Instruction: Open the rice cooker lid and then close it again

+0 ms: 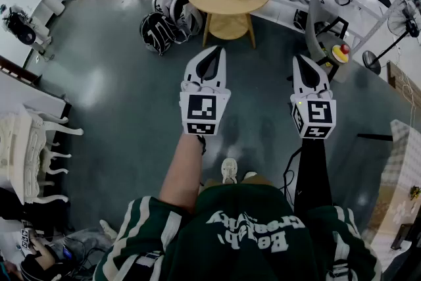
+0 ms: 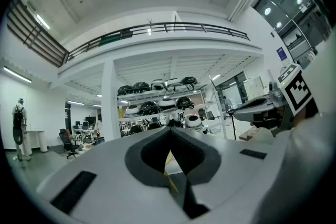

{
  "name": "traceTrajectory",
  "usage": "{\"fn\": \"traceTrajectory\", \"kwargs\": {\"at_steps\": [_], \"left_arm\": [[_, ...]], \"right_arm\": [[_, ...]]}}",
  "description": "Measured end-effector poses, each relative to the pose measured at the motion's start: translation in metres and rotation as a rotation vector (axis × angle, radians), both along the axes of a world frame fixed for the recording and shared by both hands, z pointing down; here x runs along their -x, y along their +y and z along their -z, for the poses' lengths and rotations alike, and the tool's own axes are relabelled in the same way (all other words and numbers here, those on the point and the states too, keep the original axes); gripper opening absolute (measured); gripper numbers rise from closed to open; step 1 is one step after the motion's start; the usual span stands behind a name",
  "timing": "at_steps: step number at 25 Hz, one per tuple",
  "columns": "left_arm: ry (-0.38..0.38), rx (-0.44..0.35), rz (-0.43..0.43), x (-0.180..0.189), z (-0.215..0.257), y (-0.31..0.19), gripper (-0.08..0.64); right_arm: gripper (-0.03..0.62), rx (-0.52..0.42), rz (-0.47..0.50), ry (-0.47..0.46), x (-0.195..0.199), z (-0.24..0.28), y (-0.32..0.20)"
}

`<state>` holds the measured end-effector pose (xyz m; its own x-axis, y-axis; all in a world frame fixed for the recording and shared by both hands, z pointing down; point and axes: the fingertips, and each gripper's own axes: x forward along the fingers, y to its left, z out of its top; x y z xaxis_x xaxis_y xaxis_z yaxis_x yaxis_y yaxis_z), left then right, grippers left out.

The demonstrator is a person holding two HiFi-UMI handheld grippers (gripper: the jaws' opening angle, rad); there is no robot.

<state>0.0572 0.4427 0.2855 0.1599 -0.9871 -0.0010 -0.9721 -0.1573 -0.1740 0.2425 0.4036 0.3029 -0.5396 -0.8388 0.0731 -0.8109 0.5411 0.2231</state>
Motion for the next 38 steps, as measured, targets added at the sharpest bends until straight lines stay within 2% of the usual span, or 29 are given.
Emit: {"fn": "traceTrajectory", "kwargs": {"at_steps": [6,10,11,13,17,21,26,31,38], "left_arm": [[0.019,0.020,0.003,-0.047,0.004,0.017,0.000],[0.048,0.034,0.035,-0.070,0.001,0.029,0.003],[0.058,0.036,0.039,-0.075,-0.001,0.033,0.039],[0.071,0.037,0.025,-0.087,-0.004,0.041,0.132],[0.073,0.035,0.005,-0.101,-0.007,0.052,0.183],[0.079,0.034,-0.006,-0.102,-0.009,0.050,0.208],[0.090,0.017,-0.006,-0.082,-0.005,0.020,0.219],[0.088,0.006,-0.011,-0.052,-0.005,-0.037,0.219],[0.074,0.023,-0.061,-0.013,-0.010,-0.133,0.222]], "right_arm": [[0.005,0.008,0.014,-0.031,-0.045,0.005,0.014],[0.006,0.019,-0.014,-0.079,-0.081,0.001,0.024],[0.008,0.019,-0.020,-0.085,-0.090,-0.001,0.027],[0.050,0.015,-0.032,-0.096,-0.106,-0.004,0.032],[0.187,0.025,-0.009,-0.127,-0.118,-0.008,0.039],[0.205,0.021,0.020,-0.144,-0.113,-0.007,0.035],[0.218,0.011,0.041,-0.156,-0.089,-0.006,0.006],[0.229,0.001,0.045,-0.160,-0.054,-0.007,-0.049],[0.229,0.005,0.037,-0.154,-0.001,-0.010,-0.140]]}}
